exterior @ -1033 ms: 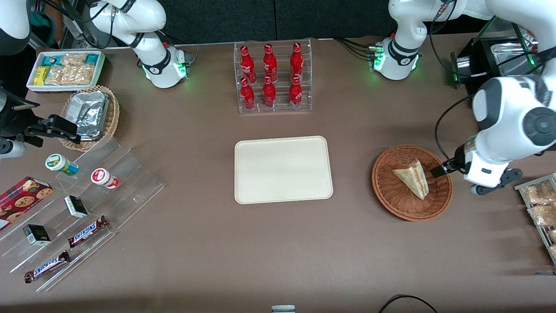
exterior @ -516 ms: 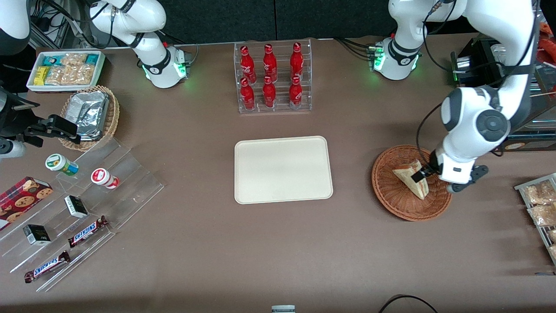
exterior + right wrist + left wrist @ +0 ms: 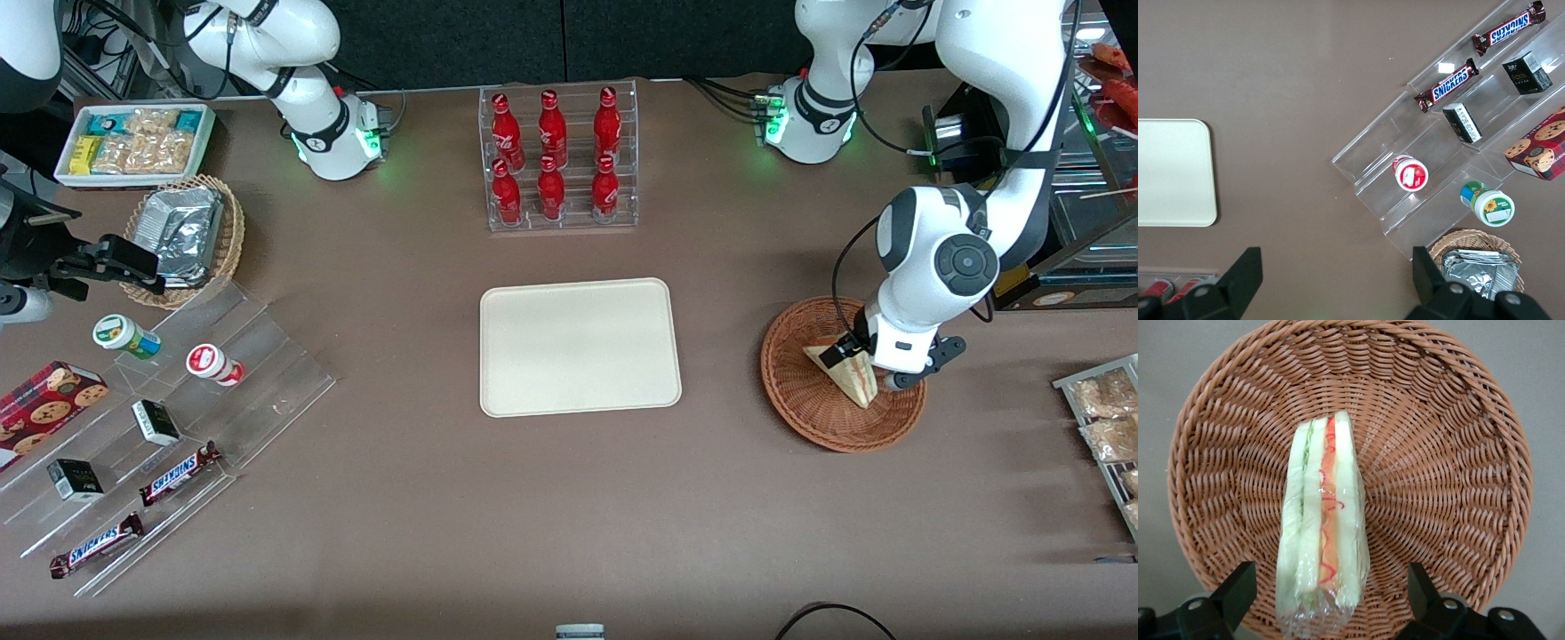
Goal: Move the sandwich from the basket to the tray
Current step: 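Lower the left gripper and close it on the sandwich's crust edge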
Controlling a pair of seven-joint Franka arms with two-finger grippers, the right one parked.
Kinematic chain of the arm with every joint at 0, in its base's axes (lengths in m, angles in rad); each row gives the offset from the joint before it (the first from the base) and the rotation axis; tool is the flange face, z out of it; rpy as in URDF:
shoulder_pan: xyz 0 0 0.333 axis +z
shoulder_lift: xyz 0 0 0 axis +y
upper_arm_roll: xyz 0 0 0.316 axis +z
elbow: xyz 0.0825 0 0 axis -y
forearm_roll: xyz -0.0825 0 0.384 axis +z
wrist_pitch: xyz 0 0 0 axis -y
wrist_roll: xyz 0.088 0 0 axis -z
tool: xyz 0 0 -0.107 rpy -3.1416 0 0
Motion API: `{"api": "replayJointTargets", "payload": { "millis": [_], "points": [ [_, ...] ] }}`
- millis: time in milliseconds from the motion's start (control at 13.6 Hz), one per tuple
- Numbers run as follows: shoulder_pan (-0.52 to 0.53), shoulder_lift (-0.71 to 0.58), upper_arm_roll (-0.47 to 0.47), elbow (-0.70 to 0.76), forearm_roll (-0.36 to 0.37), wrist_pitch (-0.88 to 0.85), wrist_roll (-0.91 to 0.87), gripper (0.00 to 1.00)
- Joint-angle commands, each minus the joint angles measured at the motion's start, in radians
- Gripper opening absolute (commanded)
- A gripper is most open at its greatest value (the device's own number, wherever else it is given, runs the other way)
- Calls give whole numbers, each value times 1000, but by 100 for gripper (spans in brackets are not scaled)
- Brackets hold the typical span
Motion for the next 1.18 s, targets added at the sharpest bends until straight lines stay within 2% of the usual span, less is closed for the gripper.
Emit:
{"api": "replayJointTargets", "payload": {
  "millis": [0, 74, 148, 295, 369, 664, 885, 1107],
  "points": [
    [-3, 30, 5, -8, 13, 43, -15, 99],
    [2, 33, 5, -8, 13, 44, -15, 94],
    [2, 34, 5, -8, 13, 45, -18, 78],
    [3, 34, 5, -8, 13, 43, -18, 23],
    [6, 34, 5, -6, 13, 40, -8, 2],
    [8, 4, 7, 18, 13, -41, 2, 0],
    [0, -64, 4, 140, 27, -326, 15, 0],
    [-6, -79, -15, 332, 15, -625, 95, 0]
  ]
}}
